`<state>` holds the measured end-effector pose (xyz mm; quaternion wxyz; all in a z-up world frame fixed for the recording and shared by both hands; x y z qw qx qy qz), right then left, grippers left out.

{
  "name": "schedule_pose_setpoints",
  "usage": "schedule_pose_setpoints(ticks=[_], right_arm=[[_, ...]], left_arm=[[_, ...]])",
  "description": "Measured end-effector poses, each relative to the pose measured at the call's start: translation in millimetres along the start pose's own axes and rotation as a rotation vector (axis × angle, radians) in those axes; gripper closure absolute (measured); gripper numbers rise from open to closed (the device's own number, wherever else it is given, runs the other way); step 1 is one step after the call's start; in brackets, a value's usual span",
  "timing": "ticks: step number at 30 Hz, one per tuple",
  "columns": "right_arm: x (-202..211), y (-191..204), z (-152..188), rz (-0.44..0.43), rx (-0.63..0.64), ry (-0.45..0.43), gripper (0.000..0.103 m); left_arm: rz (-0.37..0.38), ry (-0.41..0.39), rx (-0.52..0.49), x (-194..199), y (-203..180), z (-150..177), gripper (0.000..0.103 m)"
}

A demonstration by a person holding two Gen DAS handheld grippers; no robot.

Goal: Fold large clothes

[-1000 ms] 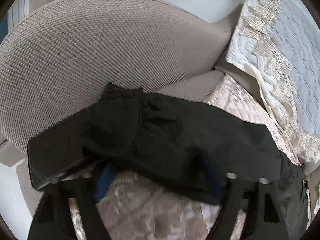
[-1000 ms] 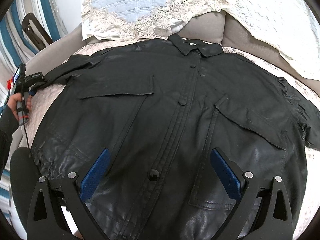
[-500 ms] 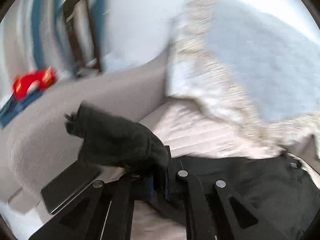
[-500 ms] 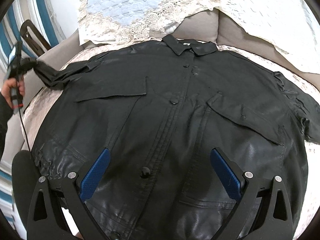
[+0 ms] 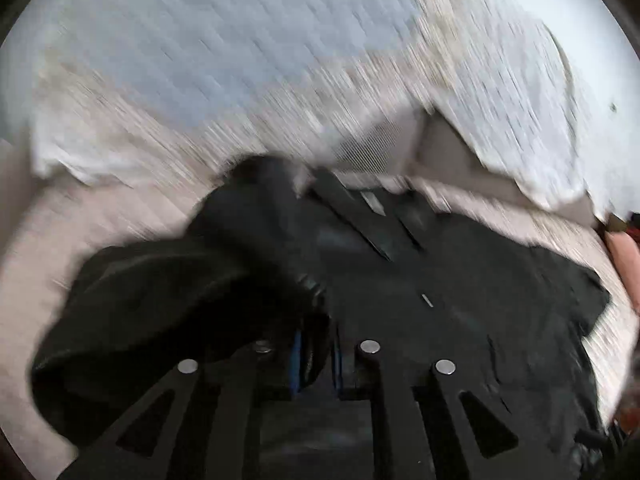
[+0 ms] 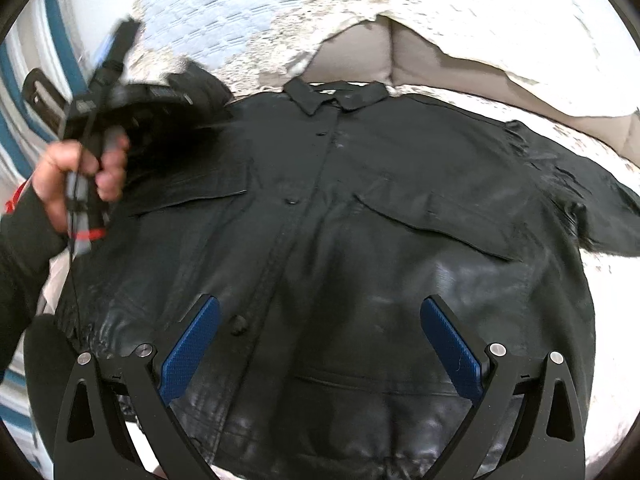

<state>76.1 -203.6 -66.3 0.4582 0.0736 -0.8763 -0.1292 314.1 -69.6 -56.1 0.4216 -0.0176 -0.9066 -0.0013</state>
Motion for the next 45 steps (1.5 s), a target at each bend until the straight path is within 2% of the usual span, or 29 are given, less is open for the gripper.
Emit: schedule_pose_setpoints(ticks=[2, 3, 4, 5, 8, 10, 12, 15, 18, 20, 24, 25, 26, 27, 28, 32, 34, 36, 39, 41, 43, 45], right_arm=[[2, -1, -1, 0.001, -0.007, -0.006, 0.003], [3, 0, 0, 0.000, -0.008, -0.008, 0.003], [2, 1, -1, -0.003, -0.009, -0.009, 0.003], [2, 3, -2, -0.008, -0.009, -0.009, 0.003], [0, 9, -7, -0.031, -0.003, -0.016, 0.003], [-2, 16, -14, -0.052, -0.001, -0.023, 0.003], [-7, 24, -26, -0.092, -0.001, -0.035, 0.003], [-21, 30, -50, -0.147, -0.017, -0.051, 0.003], [-50, 27, -78, -0.207, -0.080, -0.047, 0.004], [-83, 18, -99, -0.247, -0.170, -0.015, 0.017], [-140, 8, -118, -0.251, -0.256, 0.064, 0.035], [-160, 8, -119, -0.265, -0.275, 0.107, 0.046], [-169, 8, -118, -0.268, -0.281, 0.128, 0.066], [-174, 9, -119, -0.245, -0.268, 0.138, 0.078], [-174, 10, -126, -0.210, -0.225, 0.130, 0.094], [-155, 10, -155, -0.210, -0.182, 0.035, 0.095], [-162, 2, -154, -0.185, -0.177, 0.061, 0.095], [-180, -9, -142, -0.151, -0.178, 0.137, 0.095], [-167, -11, -137, -0.146, -0.186, 0.106, 0.093], [-147, -6, -136, -0.130, -0.142, 0.062, 0.086], [-139, -1, -131, -0.137, -0.118, 0.046, 0.083], [-151, -3, -123, -0.128, -0.110, 0.093, 0.079]], left_arm=[[0.054, 0.060, -0.025, -1, -19, 17, 0.078], [0.082, 0.069, -0.029, 4, -22, 20, 0.076], [0.110, 0.064, -0.031, 14, -25, 23, 0.069], [0.141, 0.049, -0.030, 28, -25, 22, 0.058], [0.208, -0.069, 0.001, 82, -4, 12, 0.041], [0.187, -0.130, 0.030, 104, 20, 5, 0.036], [0.113, -0.153, 0.064, 109, 53, 0, 0.035], [-0.054, -0.110, 0.104, 90, 106, 3, 0.036], [-0.087, -0.026, 0.175, 60, 138, 16, 0.041], [-0.097, 0.010, 0.181, 43, 141, 26, 0.048], [-0.085, 0.077, 0.166, 19, 132, 49, 0.051], [-0.098, 0.084, 0.148, 12, 129, 54, 0.051], [-0.112, 0.086, 0.127, 9, 127, 58, 0.051], [-0.125, 0.086, 0.110, 6, 124, 61, 0.051], [-0.137, 0.084, 0.096, 4, 122, 62, 0.051], [-0.126, 0.056, 0.093, 6, 124, 56, 0.051], [-0.136, 0.070, 0.100, -2, 126, 56, 0.051], [-0.156, 0.087, 0.090, -13, 124, 59, 0.051], [-0.162, 0.089, 0.092, -5, 122, 58, 0.051], [-0.121, 0.062, 0.106, 13, 119, 57, 0.051], [-0.132, 0.042, 0.087, 21, 119, 59, 0.051], [-0.170, 0.072, 0.062, 13, 119, 67, 0.050]])
Point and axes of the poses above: each gripper's, at about its wrist camera, not at the fingertips, and x roughly against the way its jaws point, y to its left, z to its underside, the point moved 8 cm from there along -x, roughly the way its jaws point, and after that the axes turned 14 degrees about -z, right-handed, at the moved point
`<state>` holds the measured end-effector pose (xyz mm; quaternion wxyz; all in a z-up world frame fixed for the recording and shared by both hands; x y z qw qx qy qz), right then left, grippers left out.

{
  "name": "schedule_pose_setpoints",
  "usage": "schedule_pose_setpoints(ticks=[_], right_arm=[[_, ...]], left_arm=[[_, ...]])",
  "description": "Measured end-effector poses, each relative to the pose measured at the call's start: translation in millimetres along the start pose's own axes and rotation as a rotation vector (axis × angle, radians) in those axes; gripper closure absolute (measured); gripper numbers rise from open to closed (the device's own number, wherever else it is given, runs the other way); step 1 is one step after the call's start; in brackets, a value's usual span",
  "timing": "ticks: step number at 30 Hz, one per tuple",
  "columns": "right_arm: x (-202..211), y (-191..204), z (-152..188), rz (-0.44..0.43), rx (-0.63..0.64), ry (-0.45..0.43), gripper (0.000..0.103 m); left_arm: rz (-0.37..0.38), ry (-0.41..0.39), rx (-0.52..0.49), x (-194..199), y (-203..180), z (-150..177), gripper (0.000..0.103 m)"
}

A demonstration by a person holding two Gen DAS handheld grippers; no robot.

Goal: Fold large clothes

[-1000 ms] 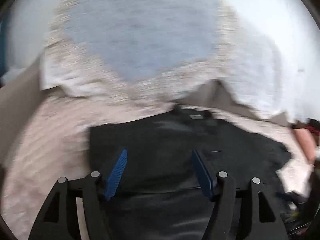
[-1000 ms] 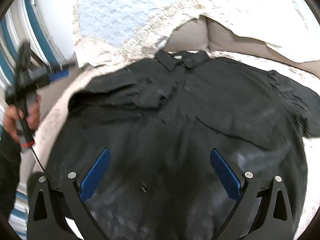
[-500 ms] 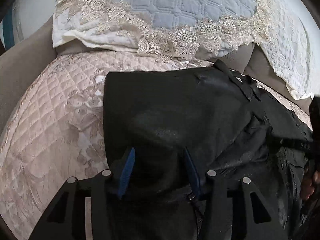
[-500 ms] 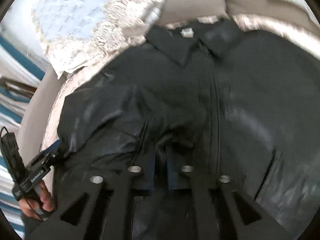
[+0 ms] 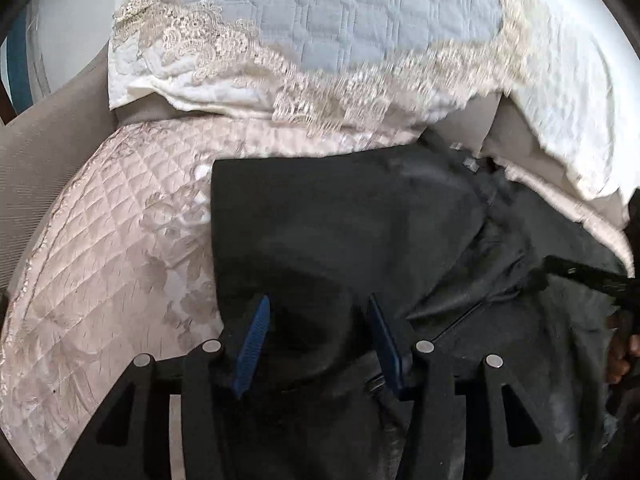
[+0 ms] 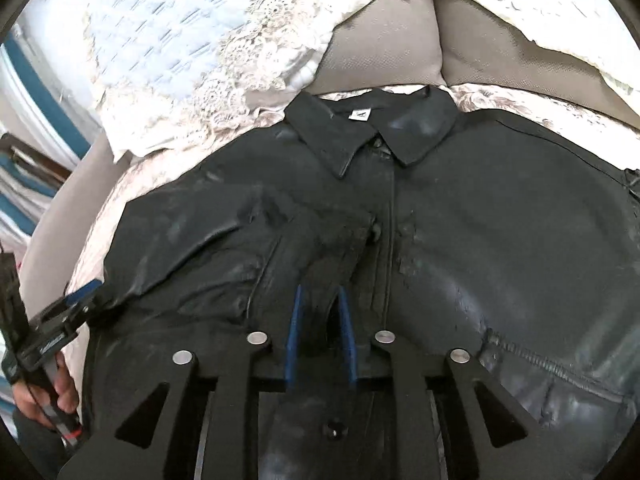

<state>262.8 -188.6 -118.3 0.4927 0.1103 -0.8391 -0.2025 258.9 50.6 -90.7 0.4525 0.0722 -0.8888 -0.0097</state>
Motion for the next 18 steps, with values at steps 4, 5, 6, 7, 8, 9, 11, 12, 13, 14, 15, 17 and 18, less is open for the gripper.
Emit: schedule_pose_setpoints(ticks=[4, 5, 6, 7, 8, 9, 11, 12, 13, 14, 15, 17, 18], right_arm=[[14, -8, 15, -0.005, -0.023, 0.023, 0.079], [24, -6, 17, -0.005, -0.011, 0.005, 0.075], [38, -4, 20, -0.007, 0.003, -0.016, 0.071], [53, -3, 25, -0.011, 0.011, -0.036, 0.058], [71, -4, 32, -0.020, 0.010, -0.063, 0.047], [84, -5, 38, -0.028, 0.003, -0.083, 0.044], [111, -16, 53, -0.038, -0.024, -0.115, 0.043], [124, -26, 60, -0.032, -0.042, -0.128, 0.043], [135, -37, 66, -0.025, -0.061, -0.142, 0.043], [141, -43, 70, -0.018, -0.077, -0.154, 0.043], [153, -55, 76, -0.008, -0.105, -0.172, 0.043], [172, -78, 81, 0.019, -0.147, -0.203, 0.043], [185, -93, 83, 0.038, -0.178, -0.228, 0.042]], left_arm=[[-0.023, 0.061, -0.007, -7, -4, 9, 0.048], [-0.001, 0.060, 0.007, 3, -5, 8, 0.048], [0.025, 0.051, 0.020, 15, -8, 8, 0.048], [0.035, 0.036, 0.023, 27, -10, 9, 0.048], [0.037, 0.015, 0.019, 39, -12, 11, 0.047], [0.040, -0.004, 0.017, 51, -15, 14, 0.046], [0.069, -0.023, 0.023, 71, -24, 26, 0.041], [0.084, -0.021, 0.020, 78, -31, 33, 0.041], [0.098, -0.017, 0.007, 83, -40, 41, 0.041], [0.107, -0.016, -0.009, 87, -49, 49, 0.041], [0.109, -0.016, -0.026, 90, -57, 56, 0.041], [0.109, -0.010, -0.061, 92, -74, 67, 0.041], [0.114, -0.009, -0.074, 93, -82, 69, 0.041]])
Point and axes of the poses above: each gripper's, at about its wrist camera, not at the fingertips, and x roughly against the way its jaws point, y to its left, z to its underside, the point moved 8 cm from there along -x, roughly the way its jaws point, and after that the axes turned 14 degrees about -z, right-handed, at the moved point
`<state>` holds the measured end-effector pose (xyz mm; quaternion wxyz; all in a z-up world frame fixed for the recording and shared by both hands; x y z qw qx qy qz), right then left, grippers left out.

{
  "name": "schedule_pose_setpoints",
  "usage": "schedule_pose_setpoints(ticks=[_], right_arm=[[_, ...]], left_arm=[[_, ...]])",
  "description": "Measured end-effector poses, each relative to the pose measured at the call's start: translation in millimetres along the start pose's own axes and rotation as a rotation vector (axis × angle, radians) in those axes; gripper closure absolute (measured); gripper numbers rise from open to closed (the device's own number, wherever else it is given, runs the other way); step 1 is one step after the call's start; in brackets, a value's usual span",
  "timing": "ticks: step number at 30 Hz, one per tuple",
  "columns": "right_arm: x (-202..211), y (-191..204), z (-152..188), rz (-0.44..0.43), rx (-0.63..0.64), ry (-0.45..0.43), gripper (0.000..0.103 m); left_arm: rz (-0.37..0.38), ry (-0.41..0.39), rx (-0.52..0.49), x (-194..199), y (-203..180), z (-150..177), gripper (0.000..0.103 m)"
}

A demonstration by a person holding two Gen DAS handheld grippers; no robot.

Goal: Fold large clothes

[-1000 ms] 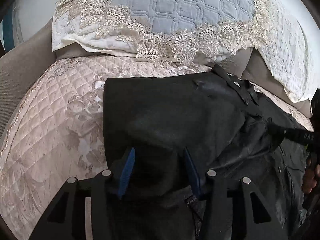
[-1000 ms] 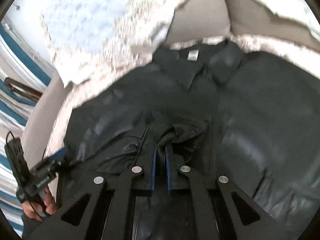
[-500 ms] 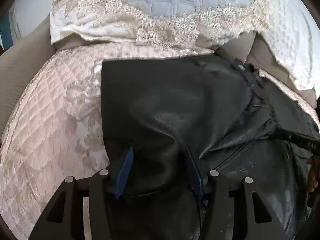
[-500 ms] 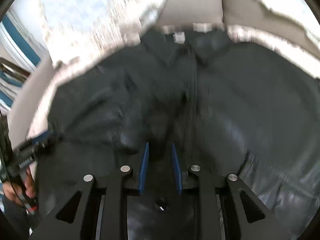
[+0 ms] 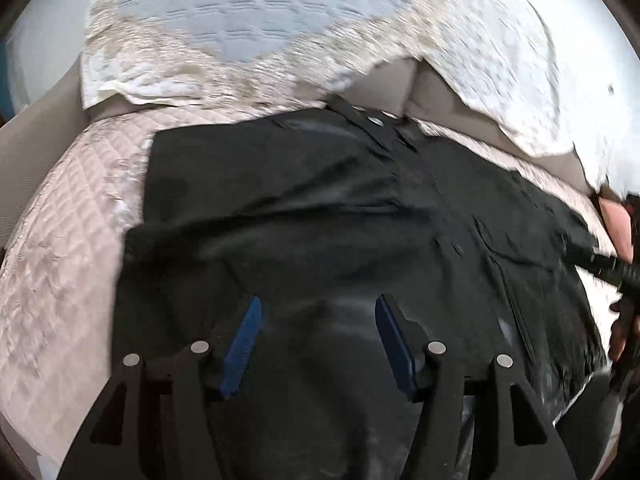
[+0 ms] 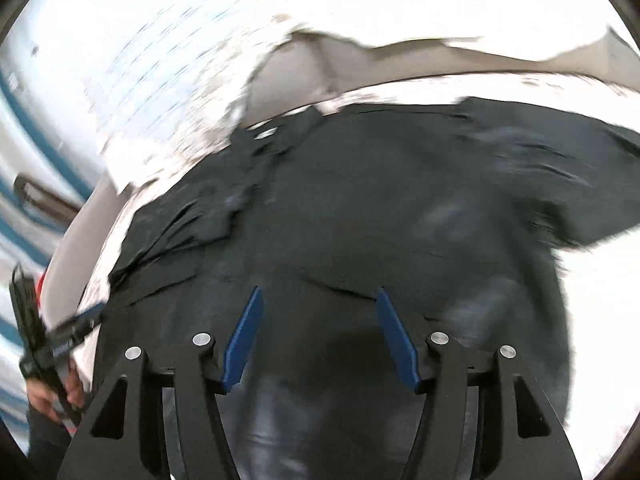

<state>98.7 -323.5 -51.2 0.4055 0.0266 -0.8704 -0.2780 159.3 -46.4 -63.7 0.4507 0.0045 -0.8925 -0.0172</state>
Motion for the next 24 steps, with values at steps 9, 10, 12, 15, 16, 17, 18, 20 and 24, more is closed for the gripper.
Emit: schedule_pose_setpoints(ticks=[9, 10, 12, 15, 16, 17, 18, 20, 24], right_arm=[[85, -136, -33, 0.146, -0.251, -0.222, 0.041], [88, -145, -35, 0.153, -0.266, -0.233, 0.041], [99, -172, -42, 0.192, -0.304, -0.267, 0.041], [111, -213, -50, 0.222, -0.368, -0.301, 0.040], [112, -228, -53, 0.234, -0.396, -0.307, 0.039], [114, -244, -56, 0.256, -0.428, -0.314, 0.039], [116, -254, -57, 0.269, -0.448, -0.324, 0.039], [119, -279, -63, 0.279, -0.497, -0.353, 0.039], [120, -313, -77, 0.247, -0.548, -0.399, 0.039]], left_arm=[[-0.030, -0.012, -0.037, -7, -37, -7, 0.041], [-0.038, -0.013, -0.039, -9, -37, -7, 0.041], [-0.053, -0.015, -0.036, -10, -38, -8, 0.041], [-0.066, -0.014, -0.030, -14, -41, -9, 0.040], [-0.068, -0.010, -0.025, -16, -41, -9, 0.040], [-0.069, -0.003, -0.018, -18, -41, -8, 0.040], [-0.071, 0.005, -0.015, -20, -42, -7, 0.040], [-0.079, 0.018, -0.013, -25, -43, -5, 0.040], [-0.088, 0.040, -0.011, -32, -45, -1, 0.040]])
Point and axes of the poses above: each gripper's, at about its wrist camera, not at the fingertips, and x roughly against the way its jaws point, y to its left, z to its underside, the point moved 8 cm from there along -x, roughly the way its jaws point, and after that the axes turned 14 degrees about -z, right-handed, at the moved point
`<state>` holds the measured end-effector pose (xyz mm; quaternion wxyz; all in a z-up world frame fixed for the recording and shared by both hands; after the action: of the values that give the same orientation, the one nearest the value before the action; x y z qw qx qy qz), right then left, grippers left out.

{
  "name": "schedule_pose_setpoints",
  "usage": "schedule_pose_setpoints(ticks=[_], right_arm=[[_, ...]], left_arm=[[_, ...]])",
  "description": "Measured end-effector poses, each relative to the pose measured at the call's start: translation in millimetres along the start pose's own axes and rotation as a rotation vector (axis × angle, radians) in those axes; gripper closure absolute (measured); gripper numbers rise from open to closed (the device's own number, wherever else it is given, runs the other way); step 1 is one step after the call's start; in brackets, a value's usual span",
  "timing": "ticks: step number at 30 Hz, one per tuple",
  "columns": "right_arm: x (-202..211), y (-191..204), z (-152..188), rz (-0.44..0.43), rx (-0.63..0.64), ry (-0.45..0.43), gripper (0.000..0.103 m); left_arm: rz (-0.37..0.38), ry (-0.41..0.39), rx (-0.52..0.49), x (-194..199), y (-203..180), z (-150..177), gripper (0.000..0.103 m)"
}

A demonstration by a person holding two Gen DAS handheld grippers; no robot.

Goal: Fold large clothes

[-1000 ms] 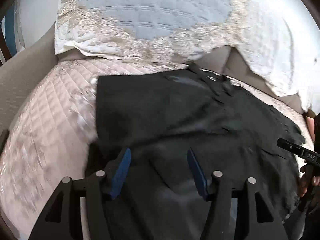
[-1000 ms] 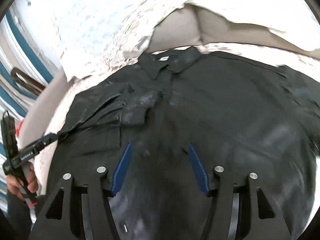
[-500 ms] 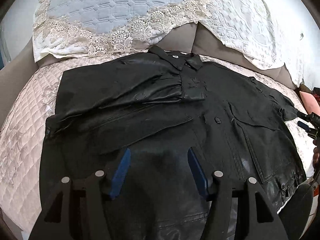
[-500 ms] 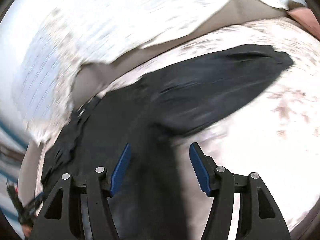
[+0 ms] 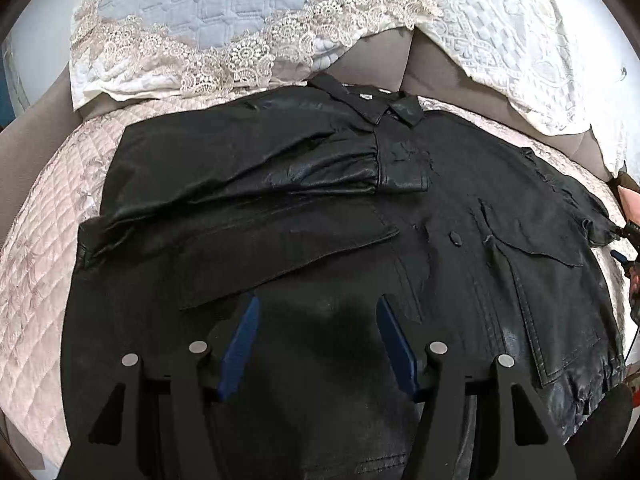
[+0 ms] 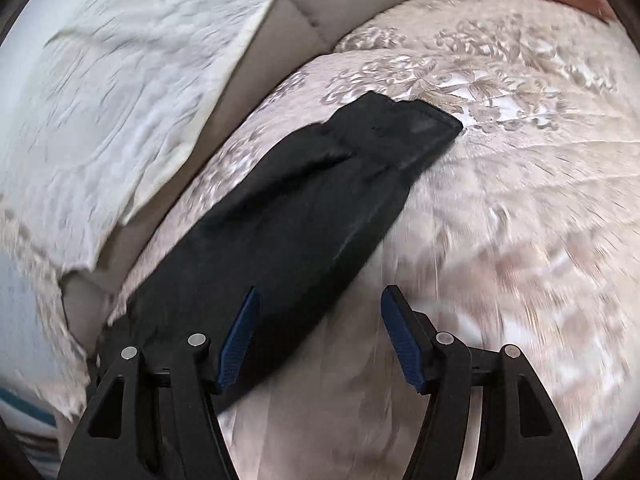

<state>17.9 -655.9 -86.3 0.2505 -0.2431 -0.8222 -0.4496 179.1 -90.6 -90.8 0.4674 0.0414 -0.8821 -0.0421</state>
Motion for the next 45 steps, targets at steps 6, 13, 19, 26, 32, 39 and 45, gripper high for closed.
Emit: schedule_pose_setpoints(ticks=[6, 13, 19, 26, 32, 39, 45], right_arm=[[-23, -11, -31, 0.007, -0.027, -0.032, 0.039], [3, 41, -40, -0.066, 0.051, -0.033, 0.099], [31, 180, -10, -0.255, 0.296, -0.010, 0.100], [7, 325, 106, -0.457, 0.540, 0.178, 0.100], [-67, 350, 252, -0.503, 0.649, 0.523, 0.081], [-56, 319, 287, -0.542, 0.613, 0.592, 0.054], [-20, 297, 247, -0.528, 0.608, 0.487, 0.053]], left_arm=[[-0.016, 0.009, 0.013, -6, -1, -3, 0.040], [-0.004, -0.006, 0.035, -1, 3, -7, 0.040], [0.016, -0.031, 0.050, 10, 8, -9, 0.040], [0.036, -0.054, 0.084, 23, 19, -8, 0.040], [0.026, -0.051, 0.116, 24, 38, -7, 0.040], [0.041, -0.078, 0.103, 33, 38, -19, 0.040], [0.120, -0.116, 0.039, 40, -11, -53, 0.039]])
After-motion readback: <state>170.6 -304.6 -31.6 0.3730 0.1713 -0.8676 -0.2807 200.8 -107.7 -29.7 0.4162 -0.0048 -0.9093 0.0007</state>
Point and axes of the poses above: each gripper's, at about its wrist camera, not at the fingertips, and x roughly against the way its jaws point, y to its left, z to its underside, the point moved 8 cm from there along -x, roughly the way its jaws point, and after that the axes turned 14 degrees about -z, right-handed, at the moved point
